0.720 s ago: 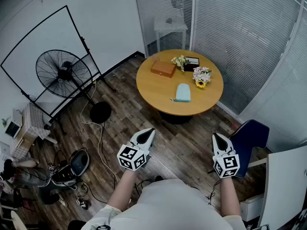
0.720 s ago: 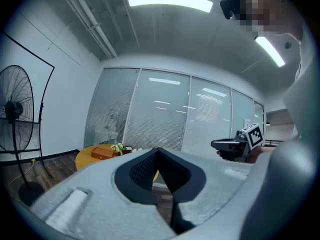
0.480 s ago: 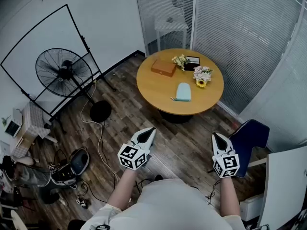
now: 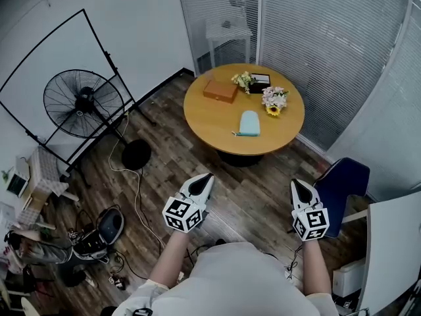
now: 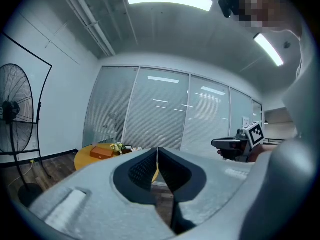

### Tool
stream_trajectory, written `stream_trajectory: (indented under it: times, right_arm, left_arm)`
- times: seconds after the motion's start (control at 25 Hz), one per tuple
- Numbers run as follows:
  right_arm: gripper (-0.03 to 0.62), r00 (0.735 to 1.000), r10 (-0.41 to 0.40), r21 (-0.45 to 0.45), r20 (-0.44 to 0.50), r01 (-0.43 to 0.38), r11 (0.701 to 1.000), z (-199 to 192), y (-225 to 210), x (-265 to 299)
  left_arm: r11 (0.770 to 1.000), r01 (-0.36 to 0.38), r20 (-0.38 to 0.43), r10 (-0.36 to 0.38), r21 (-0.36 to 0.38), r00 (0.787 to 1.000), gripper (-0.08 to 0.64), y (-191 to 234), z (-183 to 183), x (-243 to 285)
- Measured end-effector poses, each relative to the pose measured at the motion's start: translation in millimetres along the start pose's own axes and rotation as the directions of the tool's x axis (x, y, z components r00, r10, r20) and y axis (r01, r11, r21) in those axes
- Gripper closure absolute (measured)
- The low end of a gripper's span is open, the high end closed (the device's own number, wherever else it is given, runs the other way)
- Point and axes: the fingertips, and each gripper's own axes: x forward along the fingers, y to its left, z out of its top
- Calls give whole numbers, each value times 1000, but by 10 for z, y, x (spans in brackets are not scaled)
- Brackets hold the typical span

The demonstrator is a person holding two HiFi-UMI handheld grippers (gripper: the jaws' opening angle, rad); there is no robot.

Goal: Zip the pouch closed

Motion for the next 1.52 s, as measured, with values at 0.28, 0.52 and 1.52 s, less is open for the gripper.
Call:
stream_trajectory:
  times: [0.28, 0.52, 1.52]
  right_arm:
    - [540, 1000, -6, 22, -12, 6, 1000, -8, 36, 153]
    - [515, 1000, -11, 23, -23, 12, 1000, -7, 189, 288]
    - [515, 995, -70, 34, -74, 72, 997, -201, 338, 826]
  left_arm:
    - [1000, 7, -27, -8, -8, 1000, 451, 191, -50, 48]
    - [999, 39, -34, -40, -28, 999, 426, 359, -68, 20]
    - [994, 78, -77, -84, -73, 994, 426, 975, -314, 257]
